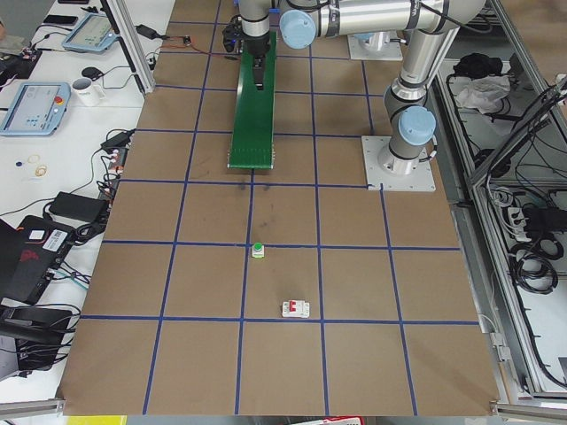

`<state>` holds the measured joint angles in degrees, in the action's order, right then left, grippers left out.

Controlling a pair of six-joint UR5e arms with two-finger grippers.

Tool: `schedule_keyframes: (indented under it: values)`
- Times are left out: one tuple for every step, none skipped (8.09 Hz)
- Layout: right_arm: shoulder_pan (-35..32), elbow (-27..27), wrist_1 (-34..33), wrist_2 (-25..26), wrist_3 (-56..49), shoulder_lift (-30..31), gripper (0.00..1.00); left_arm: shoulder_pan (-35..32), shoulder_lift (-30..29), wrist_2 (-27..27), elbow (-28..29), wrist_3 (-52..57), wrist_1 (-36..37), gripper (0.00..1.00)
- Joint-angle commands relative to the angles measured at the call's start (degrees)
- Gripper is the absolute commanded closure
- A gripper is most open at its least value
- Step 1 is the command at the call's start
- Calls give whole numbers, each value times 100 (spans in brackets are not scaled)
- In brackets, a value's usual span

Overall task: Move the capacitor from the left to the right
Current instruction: 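Carry the capacitor with the right gripper over the blue bin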

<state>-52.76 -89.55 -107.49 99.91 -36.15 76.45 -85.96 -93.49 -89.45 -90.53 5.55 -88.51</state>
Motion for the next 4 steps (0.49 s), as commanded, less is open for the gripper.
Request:
schedule_keyframes:
  values:
    - [187, -89, -535, -225, -296, -613, 100, 0, -11, -2, 0, 33, 0, 0]
    - [187, -246, -797, -340, -296, -762, 100, 0, -11, -2, 0, 42, 0, 0]
    - [222, -517, -1191, -506, -296, -903, 100, 0, -20, -2, 0, 42, 0, 0]
    - [466, -789, -1308, -717, -296, -922, 100, 0, -20, -2, 0, 34, 9, 0]
